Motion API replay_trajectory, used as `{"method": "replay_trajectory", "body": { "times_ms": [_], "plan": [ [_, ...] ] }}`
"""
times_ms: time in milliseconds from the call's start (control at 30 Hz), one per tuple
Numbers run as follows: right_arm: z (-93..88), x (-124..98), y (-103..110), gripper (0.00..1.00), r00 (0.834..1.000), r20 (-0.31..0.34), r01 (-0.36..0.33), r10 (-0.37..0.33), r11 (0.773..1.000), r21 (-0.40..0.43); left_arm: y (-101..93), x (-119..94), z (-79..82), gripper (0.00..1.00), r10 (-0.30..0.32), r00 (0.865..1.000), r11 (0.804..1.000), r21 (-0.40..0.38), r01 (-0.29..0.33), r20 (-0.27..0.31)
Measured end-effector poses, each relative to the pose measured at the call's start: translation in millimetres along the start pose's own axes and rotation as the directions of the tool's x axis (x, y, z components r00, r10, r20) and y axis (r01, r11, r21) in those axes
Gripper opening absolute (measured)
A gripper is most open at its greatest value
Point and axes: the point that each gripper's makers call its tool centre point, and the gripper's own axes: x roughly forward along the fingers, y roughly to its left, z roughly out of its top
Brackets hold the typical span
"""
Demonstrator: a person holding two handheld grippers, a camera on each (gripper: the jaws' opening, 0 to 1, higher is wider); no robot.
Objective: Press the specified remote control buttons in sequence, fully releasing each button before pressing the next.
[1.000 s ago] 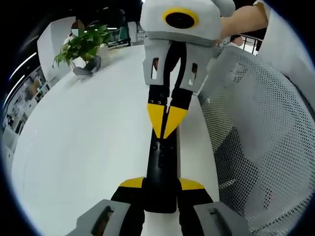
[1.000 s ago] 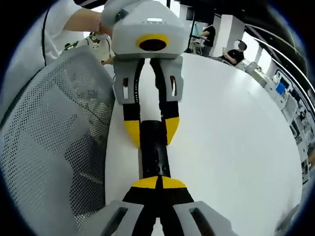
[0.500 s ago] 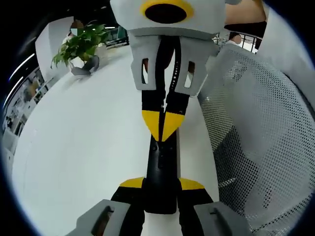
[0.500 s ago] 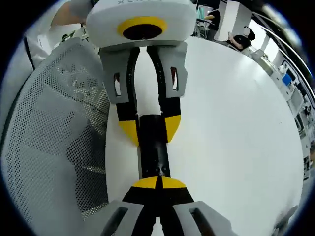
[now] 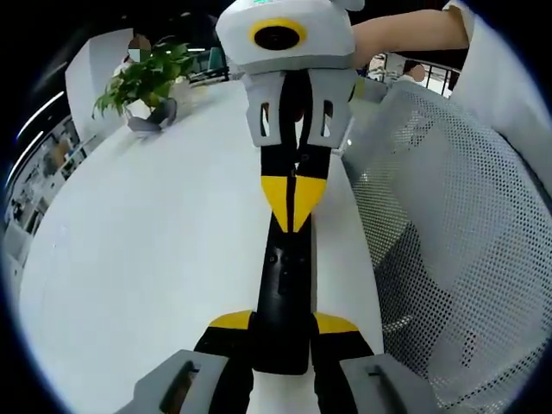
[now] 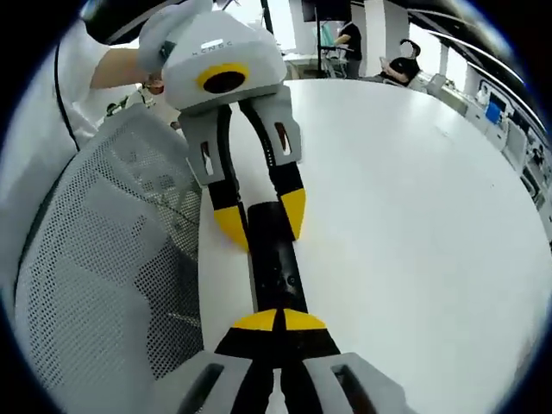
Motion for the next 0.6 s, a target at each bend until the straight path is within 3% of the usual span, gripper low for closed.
{"method": "replay_trajectory", "body": {
  "times_ms": [233,300,367,467,533,600],
  "plan": [
    [-0.5,3.9,0.0,0.00,0.983,-0.180,0.019,-0.031,0.998,-0.067,-0.7,0.7,1.6,0.24,-0.005,1.000,1.000,0.021,0.004,0.022],
    [0.0,4.9,0.8,0.00,0.980,-0.194,0.025,-0.042,0.996,-0.089,-1.1,0.9,1.8,0.24,-0.007,1.000,1.000,0.024,0.007,0.022],
    [-1.6,4.1,1.1,0.00,0.982,-0.182,0.027,-0.048,0.993,-0.113,-1.0,1.0,1.8,0.24,-0.006,1.000,1.000,0.022,0.005,0.029],
    [-0.4,2.2,-0.5,0.00,0.995,-0.078,0.054,-0.057,0.998,-0.040,-1.1,0.9,1.8,0.24,0.002,0.999,1.000,0.009,-0.003,0.045],
    [-0.4,0.5,0.4,0.00,0.998,-0.004,0.069,-0.069,0.995,-0.066,-0.7,1.0,1.7,0.24,0.005,0.999,1.000,0.005,-0.005,0.053],
    [-0.6,-0.3,0.2,0.00,0.995,0.046,0.084,-0.083,0.996,-0.012,-1.1,0.9,1.9,0.24,0.005,0.998,1.000,0.004,-0.006,0.055]
  ]
}}
